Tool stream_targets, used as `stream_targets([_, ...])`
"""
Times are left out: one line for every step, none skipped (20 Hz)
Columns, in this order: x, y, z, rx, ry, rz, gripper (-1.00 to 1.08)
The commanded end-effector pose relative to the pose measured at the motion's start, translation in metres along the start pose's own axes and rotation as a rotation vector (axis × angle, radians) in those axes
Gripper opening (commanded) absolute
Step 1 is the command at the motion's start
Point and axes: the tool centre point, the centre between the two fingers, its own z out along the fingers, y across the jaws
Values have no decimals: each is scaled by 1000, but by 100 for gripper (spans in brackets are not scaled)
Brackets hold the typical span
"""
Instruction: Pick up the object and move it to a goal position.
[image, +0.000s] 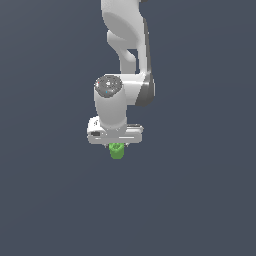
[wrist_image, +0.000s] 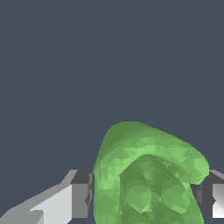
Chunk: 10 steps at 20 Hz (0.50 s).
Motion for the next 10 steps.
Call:
stream_targets([-3,-8,-24,0,1,0,-100])
stream_targets([-4,-12,-34,-1,1,0,-100])
stream_targets([-5,-16,-45,-1,1,0,-100])
stream_targets([-6,-19,-56,-1,1,0,-100])
stream_targets([-8,-23,-67,-1,1,0,-100])
stream_targets([-9,-27,-78,-1,1,0,-100])
stream_targets([-10,-31,-88,-1,1,0,-100])
stream_targets([-11,-34,-99,-1,1,0,-100])
stream_targets([-12,-37,-108,-1,1,0,-100])
stream_targets([-13,-40,-118,-1,1,0,-100])
